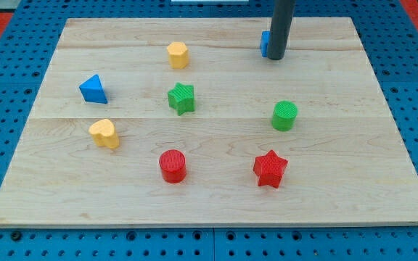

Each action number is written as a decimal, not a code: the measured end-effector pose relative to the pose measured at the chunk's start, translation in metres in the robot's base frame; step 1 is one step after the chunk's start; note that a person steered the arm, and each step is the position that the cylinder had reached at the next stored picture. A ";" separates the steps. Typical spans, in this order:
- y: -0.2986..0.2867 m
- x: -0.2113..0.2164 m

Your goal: Slide blue cube closer to the green circle

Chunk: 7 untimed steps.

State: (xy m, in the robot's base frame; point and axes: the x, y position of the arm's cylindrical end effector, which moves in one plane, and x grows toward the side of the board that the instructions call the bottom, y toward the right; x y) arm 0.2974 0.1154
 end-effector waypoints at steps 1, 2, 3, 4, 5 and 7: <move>0.011 0.003; 0.027 0.003; 0.043 -0.004; 0.059 -0.020; 0.080 -0.046; 0.003 -0.103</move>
State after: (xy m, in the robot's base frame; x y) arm 0.1947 0.1187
